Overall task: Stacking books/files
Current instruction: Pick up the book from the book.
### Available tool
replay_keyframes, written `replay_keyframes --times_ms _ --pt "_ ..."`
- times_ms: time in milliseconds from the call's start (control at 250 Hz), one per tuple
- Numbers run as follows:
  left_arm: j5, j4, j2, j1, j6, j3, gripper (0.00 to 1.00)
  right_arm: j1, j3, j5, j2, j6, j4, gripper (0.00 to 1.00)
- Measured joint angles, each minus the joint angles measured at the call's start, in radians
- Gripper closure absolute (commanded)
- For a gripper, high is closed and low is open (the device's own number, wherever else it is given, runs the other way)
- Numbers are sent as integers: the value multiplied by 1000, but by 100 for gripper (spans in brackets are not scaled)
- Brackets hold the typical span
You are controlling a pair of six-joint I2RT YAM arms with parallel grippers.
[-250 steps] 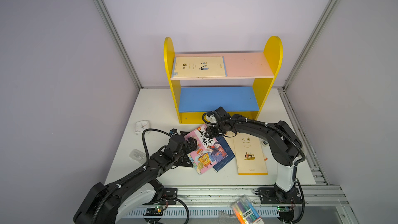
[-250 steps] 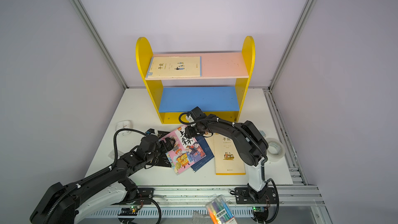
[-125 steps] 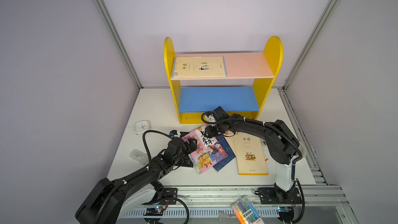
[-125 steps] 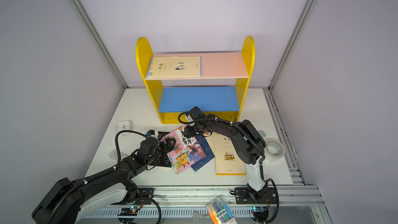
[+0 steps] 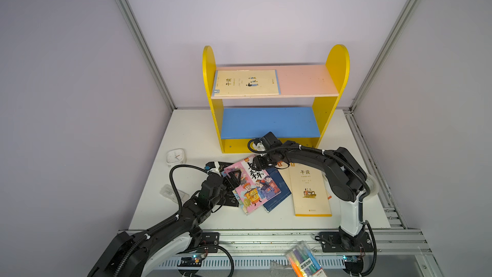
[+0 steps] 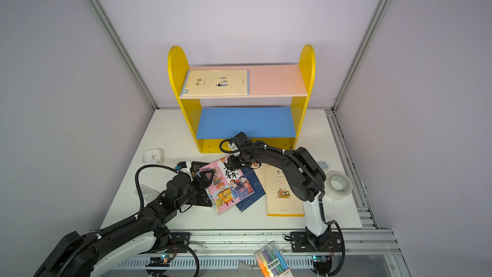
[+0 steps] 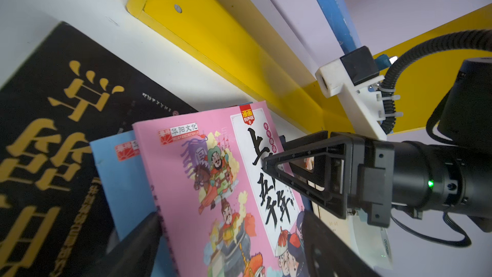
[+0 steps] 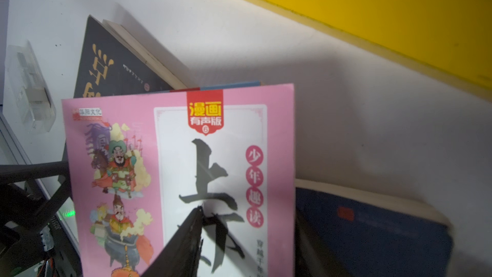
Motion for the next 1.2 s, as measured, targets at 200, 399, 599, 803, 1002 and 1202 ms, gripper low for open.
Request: replay_keyframes --times_ms 200,399,599,803,1002,1202 --pt "-6 53 15 0 -3 -25 28 0 3 0 4 0 1 46" --pt "0 114 33 1 -19 -25 43 3 10 0 8 0 0 46" --pt "26 154 61 1 -32 -5 63 3 12 0 9 0 1 46" --pt "39 175 79 3 -55 -5 96 3 13 0 9 0 1 46" --pt "39 176 70 6 -58 -5 100 5 6 10 -11 1 4 42" --pt "44 174 8 11 -57 -3 100 -3 9 34 -74 -11 -10 35"
